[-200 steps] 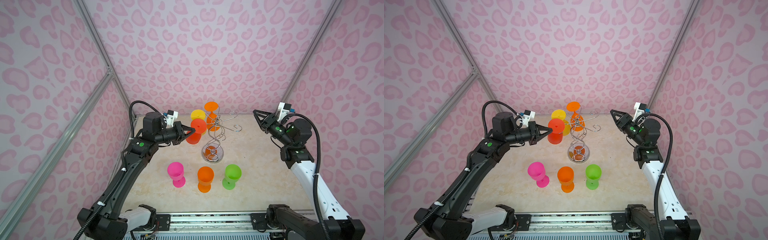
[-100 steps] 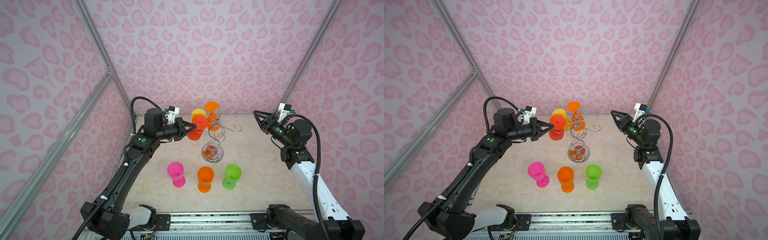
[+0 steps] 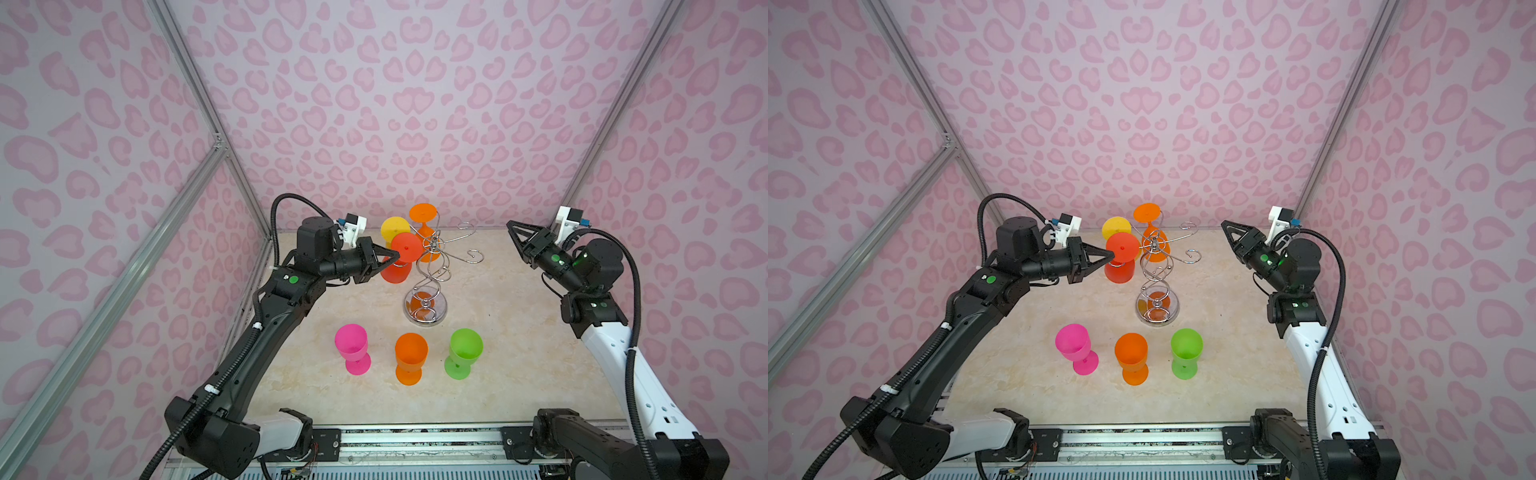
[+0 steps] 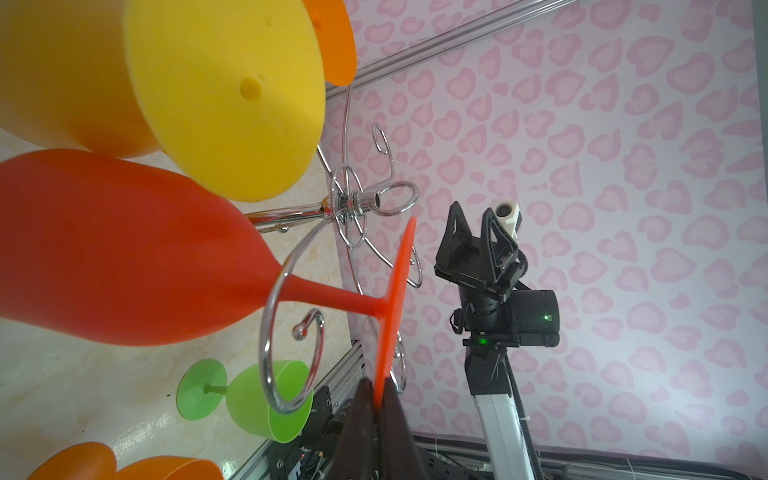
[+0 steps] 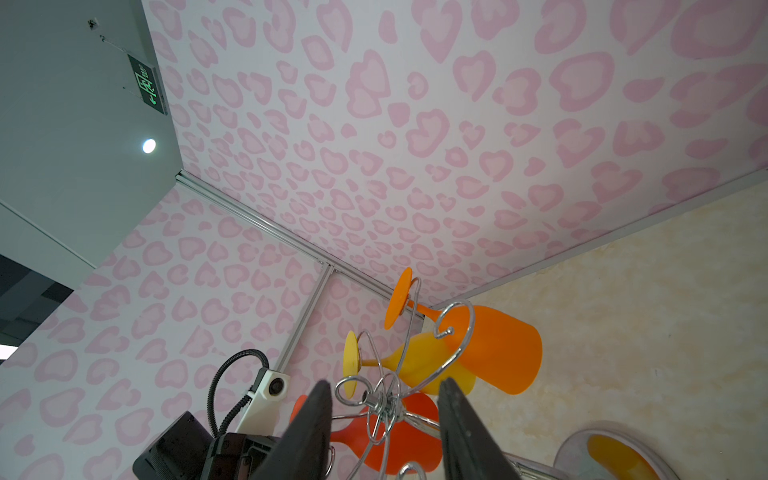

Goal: Take the wine glass off the wine glass rack
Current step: 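Pull the red glass off the rack hook with the left gripper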

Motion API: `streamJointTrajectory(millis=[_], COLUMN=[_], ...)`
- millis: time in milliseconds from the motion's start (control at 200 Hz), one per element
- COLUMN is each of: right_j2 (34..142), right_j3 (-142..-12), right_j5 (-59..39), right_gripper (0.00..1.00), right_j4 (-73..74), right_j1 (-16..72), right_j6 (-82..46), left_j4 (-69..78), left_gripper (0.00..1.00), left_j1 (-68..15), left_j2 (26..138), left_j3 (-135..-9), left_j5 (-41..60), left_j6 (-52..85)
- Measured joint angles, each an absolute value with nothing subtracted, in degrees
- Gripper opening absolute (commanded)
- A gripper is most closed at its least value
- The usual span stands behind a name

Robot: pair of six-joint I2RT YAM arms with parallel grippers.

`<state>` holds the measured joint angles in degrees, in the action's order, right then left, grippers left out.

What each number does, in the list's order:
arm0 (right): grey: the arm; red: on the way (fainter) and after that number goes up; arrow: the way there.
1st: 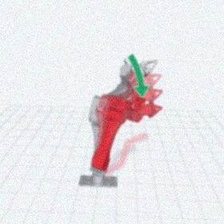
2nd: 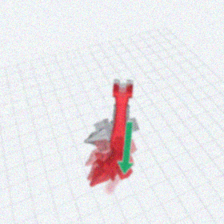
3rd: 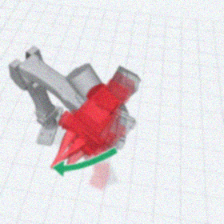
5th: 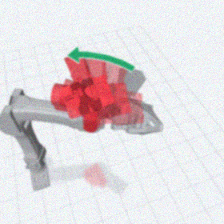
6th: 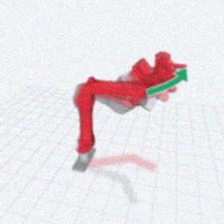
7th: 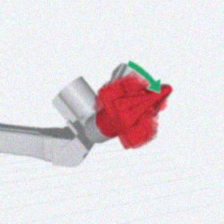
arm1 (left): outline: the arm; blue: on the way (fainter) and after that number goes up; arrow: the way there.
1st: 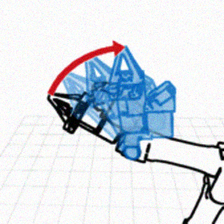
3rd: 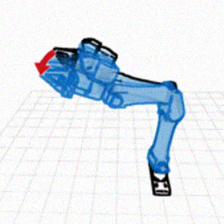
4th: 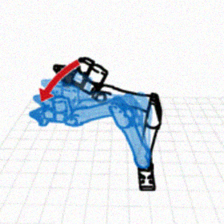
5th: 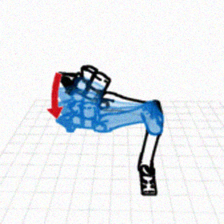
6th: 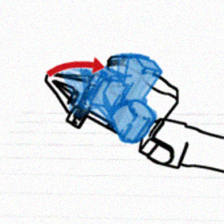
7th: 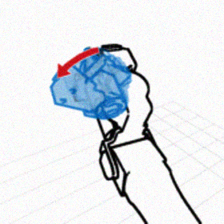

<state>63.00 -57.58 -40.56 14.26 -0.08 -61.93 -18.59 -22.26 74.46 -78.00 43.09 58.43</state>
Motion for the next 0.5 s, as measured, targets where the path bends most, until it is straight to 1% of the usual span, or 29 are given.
streamJointTrajectory(millis=[500], right_j2=[62.85], right_j3=[-57.58], right_j5=[-40.58], right_gripper=[0.43], right_j4=[14.26], right_j1=[-0.10], right_j6=[-61.95], left_j4=[-18.35], left_gripper=[0.02], left_j1=[-25.52], left_j2=[74.76], left_j3=[-77.60], left_j5=[43.03], left_j6=[58.19])
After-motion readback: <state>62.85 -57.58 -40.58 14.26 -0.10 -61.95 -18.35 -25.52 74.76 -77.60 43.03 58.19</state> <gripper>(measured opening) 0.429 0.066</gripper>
